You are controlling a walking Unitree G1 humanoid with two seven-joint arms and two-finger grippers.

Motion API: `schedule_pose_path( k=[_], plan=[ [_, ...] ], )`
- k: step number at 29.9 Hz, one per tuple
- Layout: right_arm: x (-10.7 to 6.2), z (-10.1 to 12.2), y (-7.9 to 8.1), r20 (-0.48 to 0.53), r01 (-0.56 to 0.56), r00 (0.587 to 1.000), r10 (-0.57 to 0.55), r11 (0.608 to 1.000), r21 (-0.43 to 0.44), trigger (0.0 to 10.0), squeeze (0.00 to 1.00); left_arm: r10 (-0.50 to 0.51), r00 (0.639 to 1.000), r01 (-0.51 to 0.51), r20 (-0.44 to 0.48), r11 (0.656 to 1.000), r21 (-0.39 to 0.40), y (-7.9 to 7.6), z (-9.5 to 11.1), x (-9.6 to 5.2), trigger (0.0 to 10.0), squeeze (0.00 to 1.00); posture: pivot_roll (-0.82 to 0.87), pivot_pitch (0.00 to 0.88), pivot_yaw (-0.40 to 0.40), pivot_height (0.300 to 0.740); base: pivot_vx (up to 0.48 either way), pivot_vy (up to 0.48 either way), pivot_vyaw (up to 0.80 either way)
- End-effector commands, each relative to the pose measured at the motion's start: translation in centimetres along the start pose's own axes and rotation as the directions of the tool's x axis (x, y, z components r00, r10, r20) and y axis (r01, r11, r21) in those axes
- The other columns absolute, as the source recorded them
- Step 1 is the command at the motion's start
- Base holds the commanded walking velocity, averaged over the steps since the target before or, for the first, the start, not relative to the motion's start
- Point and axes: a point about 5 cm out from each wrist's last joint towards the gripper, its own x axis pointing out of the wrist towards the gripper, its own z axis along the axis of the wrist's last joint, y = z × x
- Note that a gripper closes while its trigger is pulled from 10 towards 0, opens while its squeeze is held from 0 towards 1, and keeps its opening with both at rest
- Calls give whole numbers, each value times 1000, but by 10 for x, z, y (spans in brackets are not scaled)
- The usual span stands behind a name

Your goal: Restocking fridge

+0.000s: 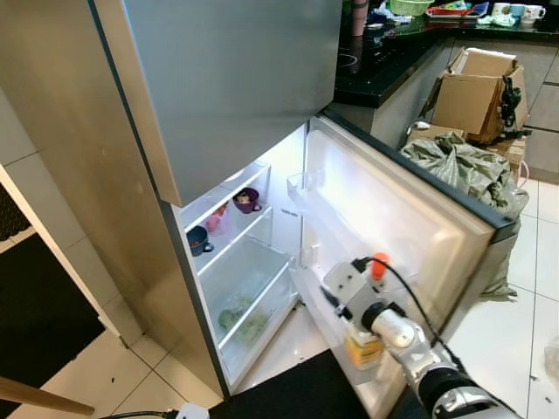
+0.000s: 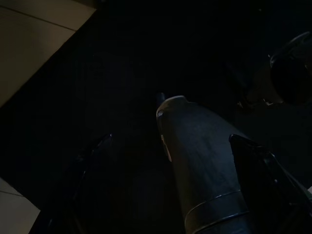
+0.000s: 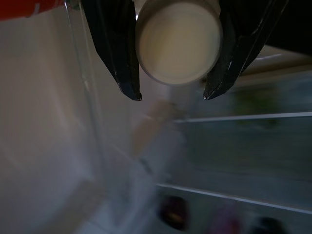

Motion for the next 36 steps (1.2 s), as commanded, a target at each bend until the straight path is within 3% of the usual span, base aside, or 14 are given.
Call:
schedule_pose_path(
  k=[1,5,9,13,15,17,21,22,26,28,31,32,34,36],
  plan=[
    [4,9,-11,28,59,998,-58,998,-13,10000,0,-7,1000,7,-9,1000,8,-2,-1,1,10000,0,-132,0,25,740,0,0,0],
    [2,7,-1,47,-4,999,3,1000,27,10000,0,-11,1000,11,-11,1000,12,-3,-1,1,10000,0,-140,0,28,740,0,0,0],
    [-3,7,33,92,-200,977,195,978,56,10000,0,-15,1000,16,-14,1000,15,-4,-2,1,10000,0,-140,0,26,740,0,0,0],
    [-8,-2,53,47,-311,950,309,949,48,10000,0,-15,1000,16,-15,1000,15,-5,-2,1,10000,0,-143,0,26,740,0,0,0],
    [-16,-16,68,-32,-374,926,375,926,51,10000,0,-16,1000,16,-16,1000,16,-5,-2,2,10000,0,-143,0,26,740,0,0,0],
    [-18,-20,70,-56,-374,925,377,926,60,10000,0,-16,1000,17,-16,1000,17,-5,-2,2,10000,0,-143,0,26,740,0,0,0],
    [-49,-73,81,-356,-240,886,297,951,196,10000,0,-17,1000,17,-10,1000,17,-7,0,3,10000,0,-143,0,25,740,0,0,0],
    [-49,-73,81,-356,-240,886,297,951,196,10000,0,-17,1000,17,-10,1000,17,-7,0,3,10000,0,-143,0,25,740,0,0,0],
    [-104,-123,92,-607,-41,759,236,947,317,10000,0,-15,1000,15,-4,1000,10,-7,2,3,10000,0,-140,0,25,740,0,0,0],
    [-126,-137,97,-676,43,702,224,934,354,10000,0,-15,1000,15,-3,1000,9,-6,3,3,10000,0,-139,0,26,740,0,0,0],
    [-146,-148,102,-731,113,648,213,923,369,10000,0,-16,1000,16,0,1000,5,-6,3,3,10000,0,-143,0,30,740,0,0,0],
    [-146,-148,102,-731,113,648,213,923,369,10000,0,-16,1000,16,0,1000,5,-6,3,3,10000,0,-143,0,30,740,0,0,0],
    [-168,-159,110,-794,123,564,226,928,351,10000,0,3,1000,-3,-29,1000,13,-4,0,2,10000,0,-152,0,35,740,0,0,-400],
    [-180,-163,114,-817,117,526,234,932,342,10000,0,4,1000,-3,-30,1000,24,-4,0,2,10000,0,-151,0,35,740,0,0,-800]
  ],
)
